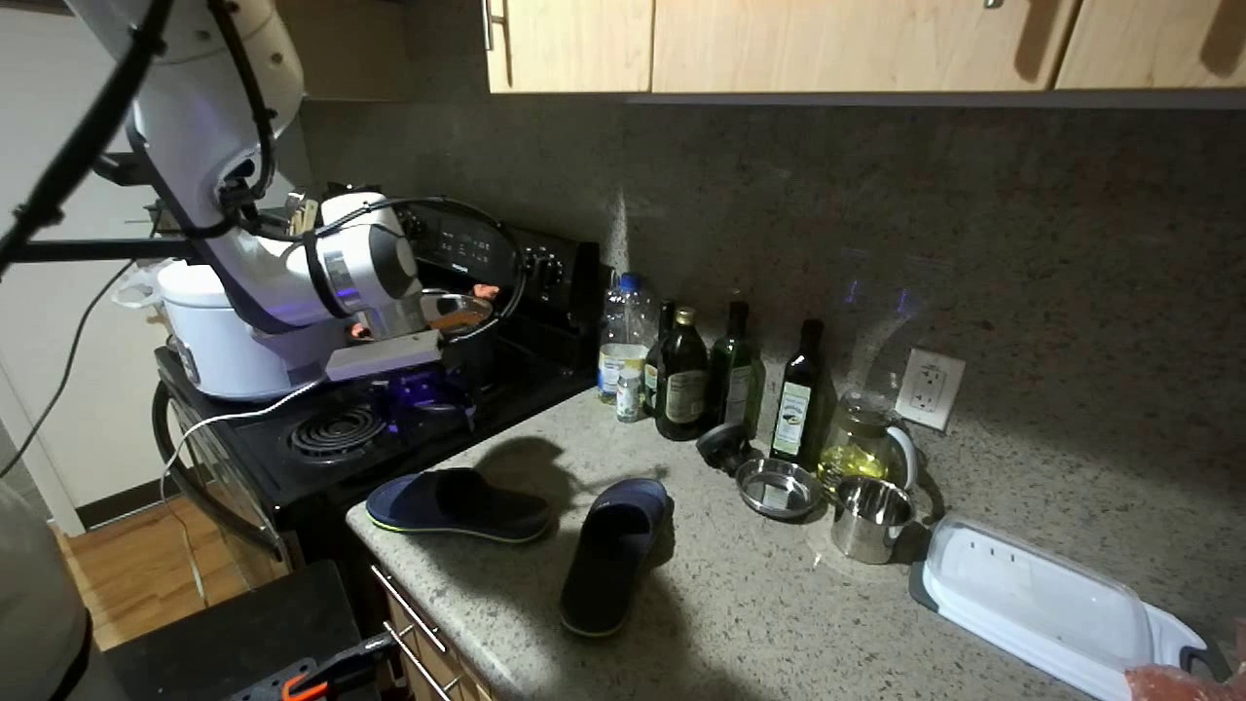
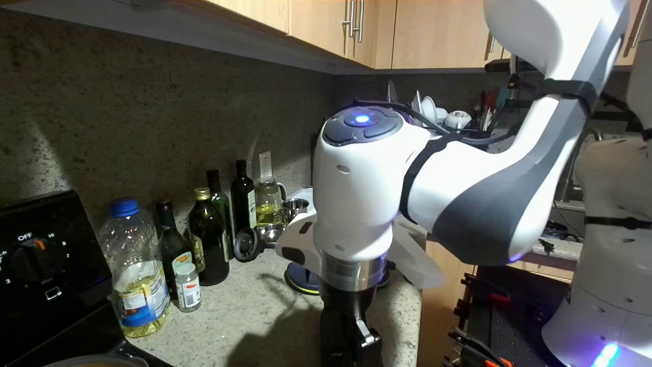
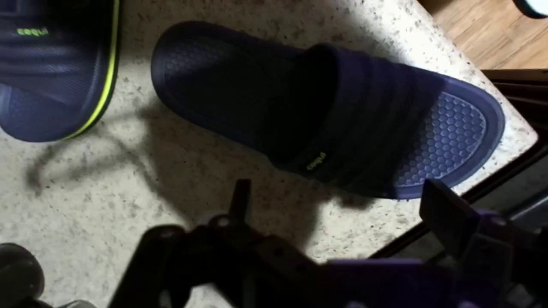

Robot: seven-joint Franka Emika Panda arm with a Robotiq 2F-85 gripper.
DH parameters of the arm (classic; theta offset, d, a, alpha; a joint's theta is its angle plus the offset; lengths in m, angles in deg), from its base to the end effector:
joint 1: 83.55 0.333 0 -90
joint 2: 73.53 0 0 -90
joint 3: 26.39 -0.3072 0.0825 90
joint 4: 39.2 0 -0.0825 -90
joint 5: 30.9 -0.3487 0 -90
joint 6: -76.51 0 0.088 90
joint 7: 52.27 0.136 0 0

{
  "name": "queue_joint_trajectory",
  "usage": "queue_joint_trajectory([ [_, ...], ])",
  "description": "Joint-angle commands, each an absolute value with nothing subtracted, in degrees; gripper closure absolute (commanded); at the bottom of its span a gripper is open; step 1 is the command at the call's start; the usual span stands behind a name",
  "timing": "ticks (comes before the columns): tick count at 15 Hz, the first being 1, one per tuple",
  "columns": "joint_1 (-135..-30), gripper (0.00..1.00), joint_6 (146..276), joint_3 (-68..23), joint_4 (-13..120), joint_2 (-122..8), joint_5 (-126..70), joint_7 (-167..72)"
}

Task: Fold the slippers together

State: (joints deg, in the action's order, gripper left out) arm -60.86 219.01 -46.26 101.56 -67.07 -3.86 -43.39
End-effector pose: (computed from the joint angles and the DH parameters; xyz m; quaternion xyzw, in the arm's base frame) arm 0.3359 0.3040 0.2413 0.8773 0.4645 0.0206 0.1194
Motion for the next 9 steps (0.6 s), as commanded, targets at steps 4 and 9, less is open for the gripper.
queue_joint_trajectory([
  [4, -56.9, 0.0, 225.8, -46.0, 102.5, -62.5, 4.0, -36.8],
  [9, -54.6, 0.0, 226.2, -42.9, 102.2, -59.3, 11.7, -29.5],
])
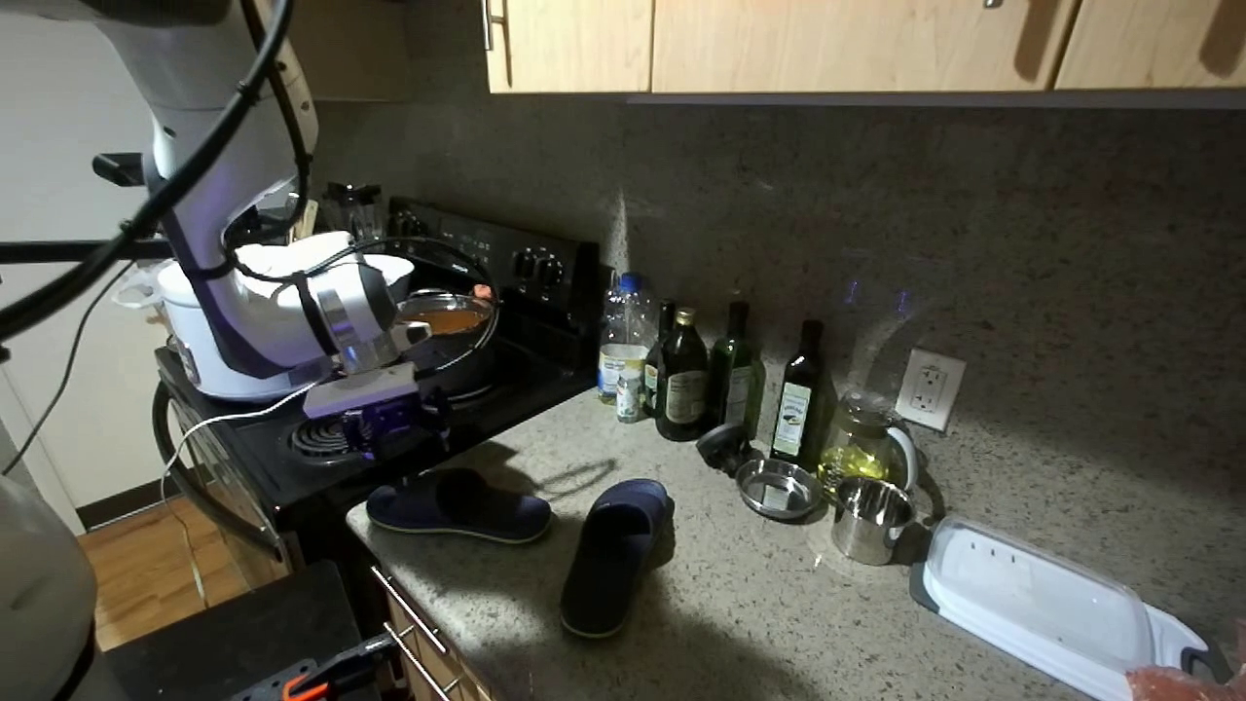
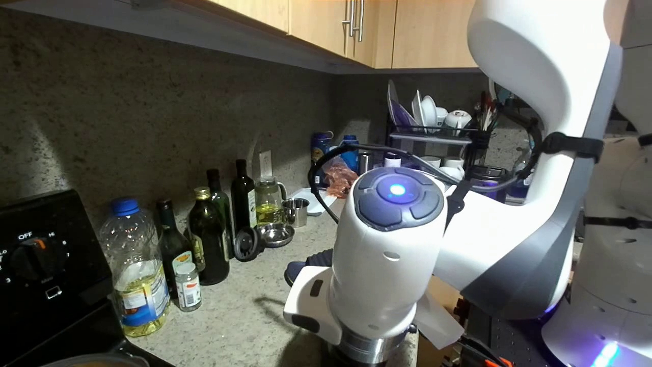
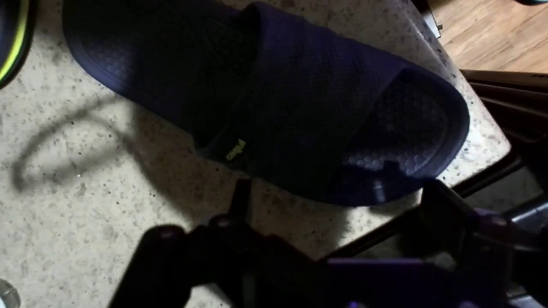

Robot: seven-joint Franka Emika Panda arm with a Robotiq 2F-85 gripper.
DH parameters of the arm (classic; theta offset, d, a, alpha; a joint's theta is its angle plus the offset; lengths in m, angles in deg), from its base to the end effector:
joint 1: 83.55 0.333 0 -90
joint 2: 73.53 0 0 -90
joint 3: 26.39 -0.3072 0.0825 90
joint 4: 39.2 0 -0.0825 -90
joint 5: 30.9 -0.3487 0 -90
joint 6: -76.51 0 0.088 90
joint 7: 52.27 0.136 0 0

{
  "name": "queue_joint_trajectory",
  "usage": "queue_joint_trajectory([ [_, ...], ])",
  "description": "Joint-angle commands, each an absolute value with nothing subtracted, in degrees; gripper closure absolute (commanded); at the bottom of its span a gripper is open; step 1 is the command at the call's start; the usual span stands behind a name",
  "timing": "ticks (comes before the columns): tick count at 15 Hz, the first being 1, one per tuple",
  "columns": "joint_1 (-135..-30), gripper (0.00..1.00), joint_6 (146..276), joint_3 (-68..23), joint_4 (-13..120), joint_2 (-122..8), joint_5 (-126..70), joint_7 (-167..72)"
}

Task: Fold the slippers together

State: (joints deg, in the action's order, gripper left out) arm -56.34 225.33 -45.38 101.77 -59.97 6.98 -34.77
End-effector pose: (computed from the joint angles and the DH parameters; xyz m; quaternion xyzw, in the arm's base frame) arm 0.3056 0.3327 0.1947 0.8519 0.5090 0.0368 0.1178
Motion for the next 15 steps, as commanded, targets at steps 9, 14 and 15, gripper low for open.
queue_joint_trajectory([
  [9, -54.2, 0.26, 225.0, -40.8, 102.1, -57.5, 23.1, -14.6],
  [14, -54.1, 0.57, 222.3, -41.2, 102.3, -58.5, 26.3, -10.0],
  [15, -53.9, 0.62, 221.7, -41.4, 102.4, -59.0, 26.7, -9.0],
])
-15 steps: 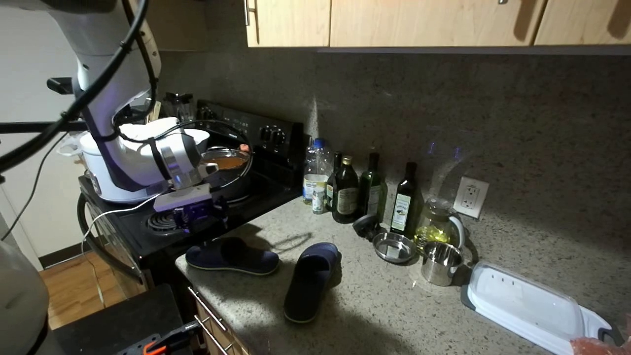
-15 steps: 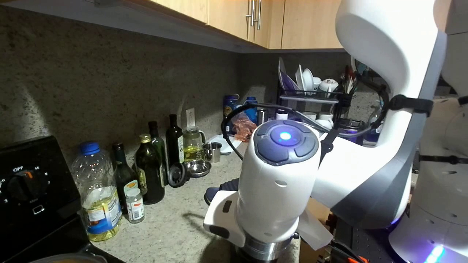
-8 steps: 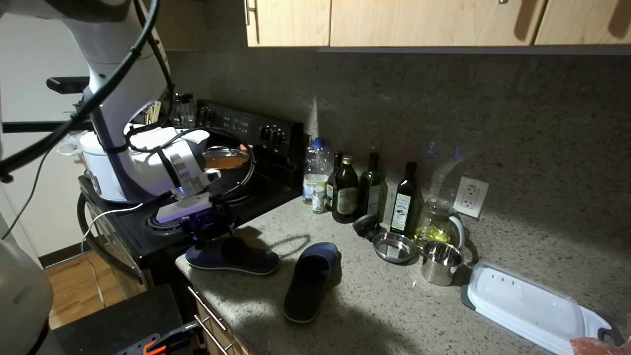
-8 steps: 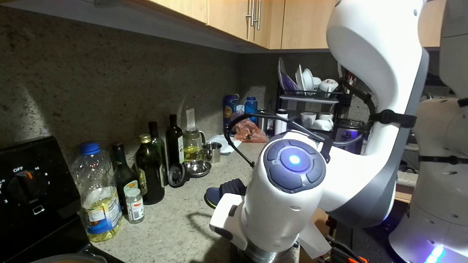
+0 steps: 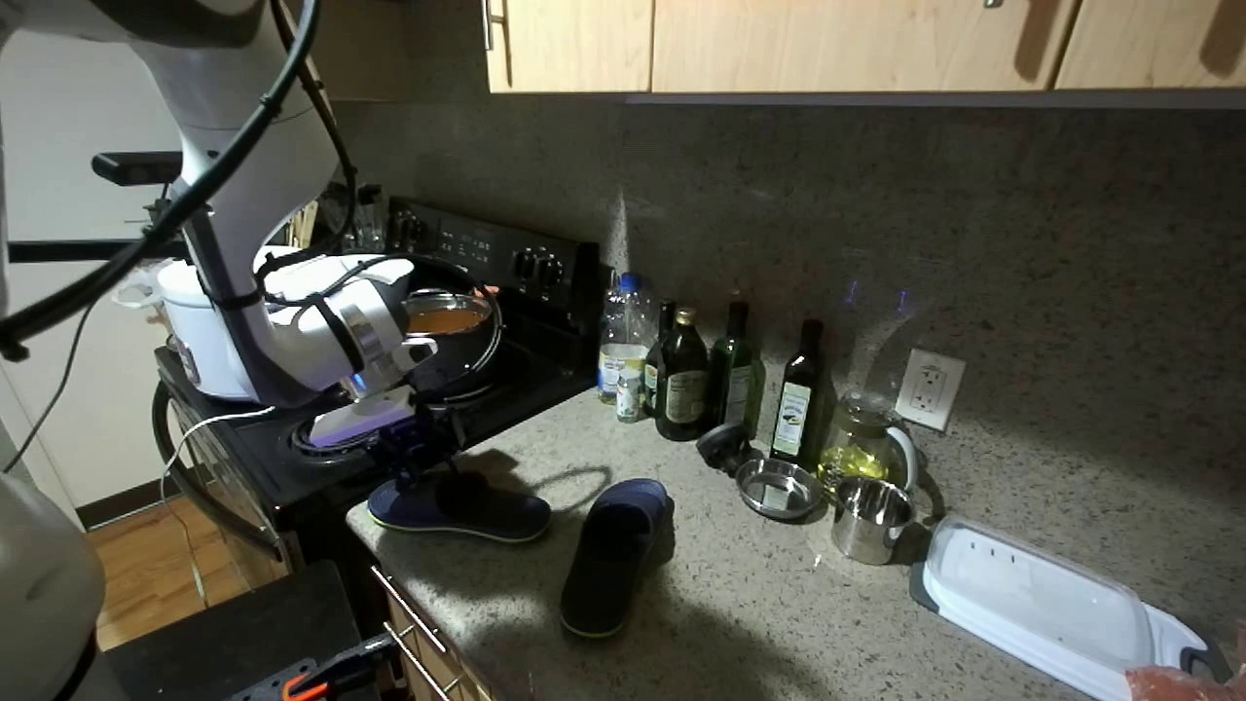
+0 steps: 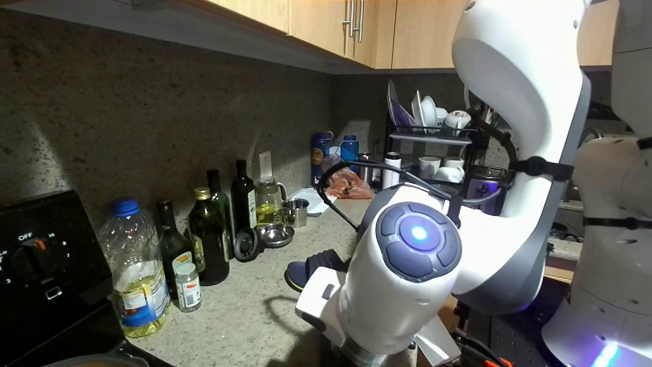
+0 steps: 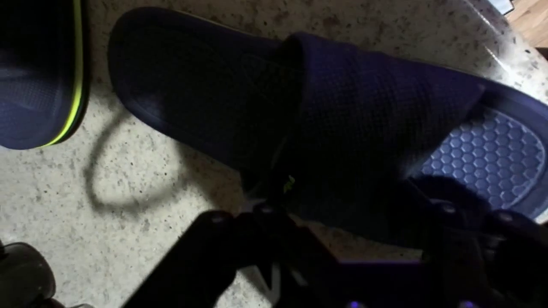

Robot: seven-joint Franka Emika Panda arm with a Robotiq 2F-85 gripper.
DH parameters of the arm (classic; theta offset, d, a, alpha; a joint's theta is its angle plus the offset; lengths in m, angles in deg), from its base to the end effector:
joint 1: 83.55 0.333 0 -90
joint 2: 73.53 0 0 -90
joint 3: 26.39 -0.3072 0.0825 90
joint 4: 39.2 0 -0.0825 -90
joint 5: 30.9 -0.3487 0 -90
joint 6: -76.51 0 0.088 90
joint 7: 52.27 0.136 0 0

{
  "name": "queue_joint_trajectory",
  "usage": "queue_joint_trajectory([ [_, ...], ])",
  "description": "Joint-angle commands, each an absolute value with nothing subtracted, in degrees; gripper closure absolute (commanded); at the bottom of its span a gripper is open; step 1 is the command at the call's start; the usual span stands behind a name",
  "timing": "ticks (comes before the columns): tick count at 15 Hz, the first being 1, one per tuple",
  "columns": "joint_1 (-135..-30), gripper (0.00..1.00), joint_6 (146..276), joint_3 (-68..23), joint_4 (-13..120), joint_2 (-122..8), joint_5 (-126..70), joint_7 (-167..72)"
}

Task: Fold the slippers together

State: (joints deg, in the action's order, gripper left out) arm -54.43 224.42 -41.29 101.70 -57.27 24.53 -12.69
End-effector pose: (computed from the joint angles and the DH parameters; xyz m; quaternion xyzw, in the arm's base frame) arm 0.3117 0.3139 0.1713 0.8754 0.4436 0.0829 0.1729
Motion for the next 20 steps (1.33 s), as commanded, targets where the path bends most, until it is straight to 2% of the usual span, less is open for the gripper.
queue_joint_trajectory([
  [1, -53.8, 0.69, 220.8, -41.7, 102.6, -59.4, 27.2, -8.0],
  [5, -53.9, 0.94, 215.5, -43.0, 103.6, -62.4, 28.9, -3.7],
  [6, -54.0, 0.98, 213.9, -43.3, 103.9, -63.3, 29.1, -2.8],
  [12, -56.8, 0.95, 210.6, -45.5, 107.0, -69.8, 26.7, -5.9],
  [20, -62.6, 0.95, 226.2, -44.5, 114.7, -76.3, 13.8, -34.3],
])
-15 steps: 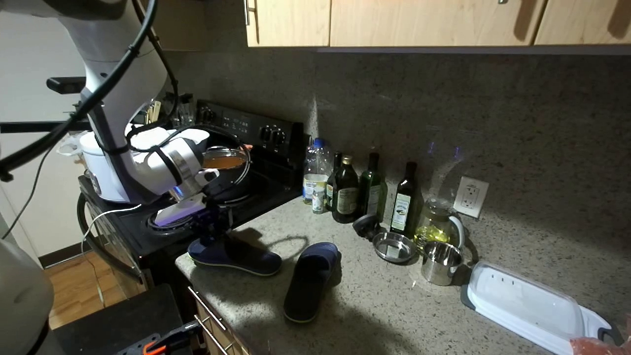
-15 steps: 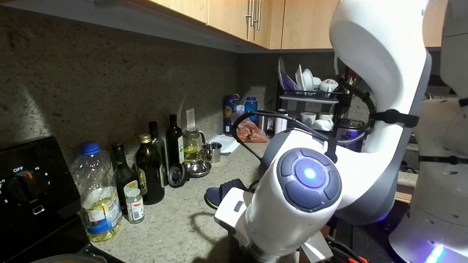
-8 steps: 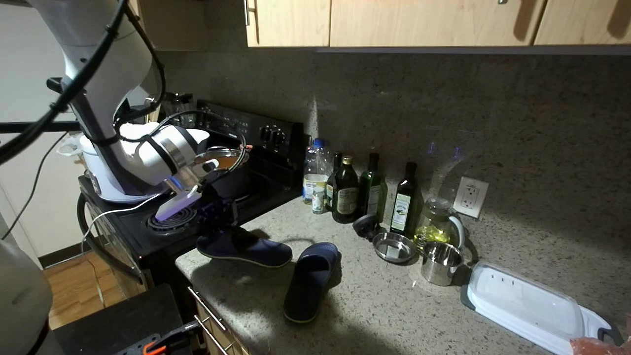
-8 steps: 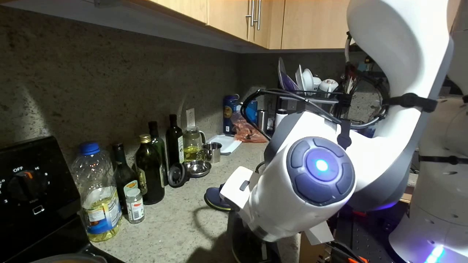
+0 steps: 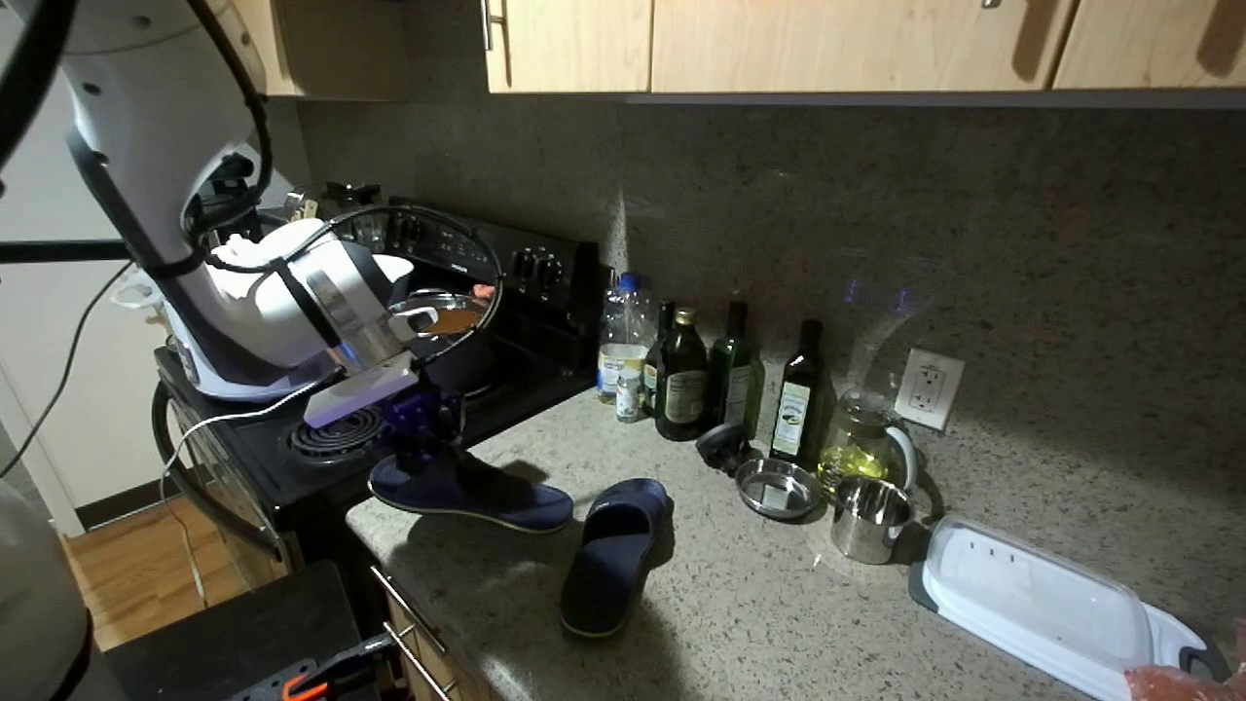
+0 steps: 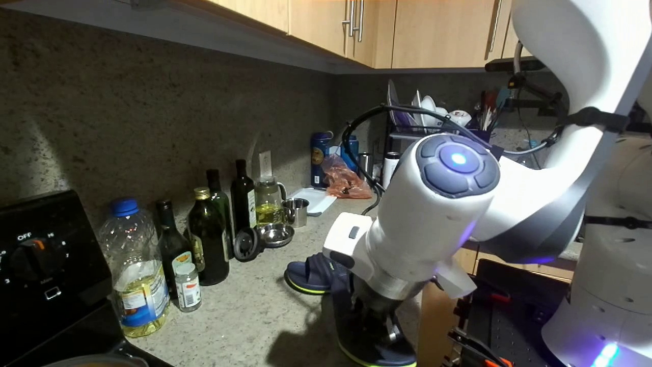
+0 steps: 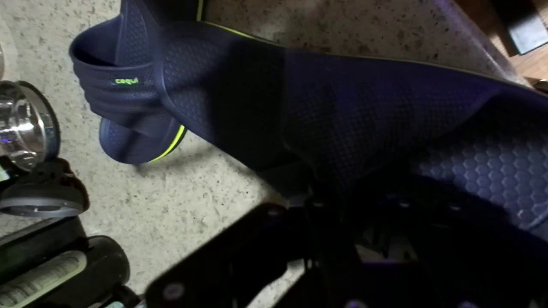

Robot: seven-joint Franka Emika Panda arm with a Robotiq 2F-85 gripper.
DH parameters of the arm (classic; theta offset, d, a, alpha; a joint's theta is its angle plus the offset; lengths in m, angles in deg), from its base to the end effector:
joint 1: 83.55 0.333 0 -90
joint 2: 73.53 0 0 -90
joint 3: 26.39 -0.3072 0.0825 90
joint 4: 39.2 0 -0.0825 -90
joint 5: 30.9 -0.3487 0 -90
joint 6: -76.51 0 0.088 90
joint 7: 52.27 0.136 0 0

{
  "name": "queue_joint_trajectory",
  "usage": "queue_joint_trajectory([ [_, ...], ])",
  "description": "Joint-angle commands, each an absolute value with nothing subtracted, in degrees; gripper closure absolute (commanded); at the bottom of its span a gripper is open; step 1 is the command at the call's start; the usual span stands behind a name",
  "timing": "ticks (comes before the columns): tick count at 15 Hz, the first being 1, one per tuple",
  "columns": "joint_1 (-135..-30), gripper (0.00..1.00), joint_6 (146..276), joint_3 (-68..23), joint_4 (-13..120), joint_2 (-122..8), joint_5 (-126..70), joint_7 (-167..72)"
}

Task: Fold the slippers together

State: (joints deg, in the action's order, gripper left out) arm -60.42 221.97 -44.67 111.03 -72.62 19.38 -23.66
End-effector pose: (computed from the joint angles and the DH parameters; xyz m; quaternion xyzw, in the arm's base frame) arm 0.3047 0.2647 0.2303 0.8588 0.4601 0.0912 0.2061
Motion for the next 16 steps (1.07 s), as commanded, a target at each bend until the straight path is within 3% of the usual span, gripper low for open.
queue_joint_trajectory([
  [1, -63.1, 0.96, 227.0, -44.3, 115.4, -76.7, 10.9, -38.8],
  [16, -59.9, 0.96, 219.8, -42.8, 118.0, -88.5, -12.2, -81.3],
])
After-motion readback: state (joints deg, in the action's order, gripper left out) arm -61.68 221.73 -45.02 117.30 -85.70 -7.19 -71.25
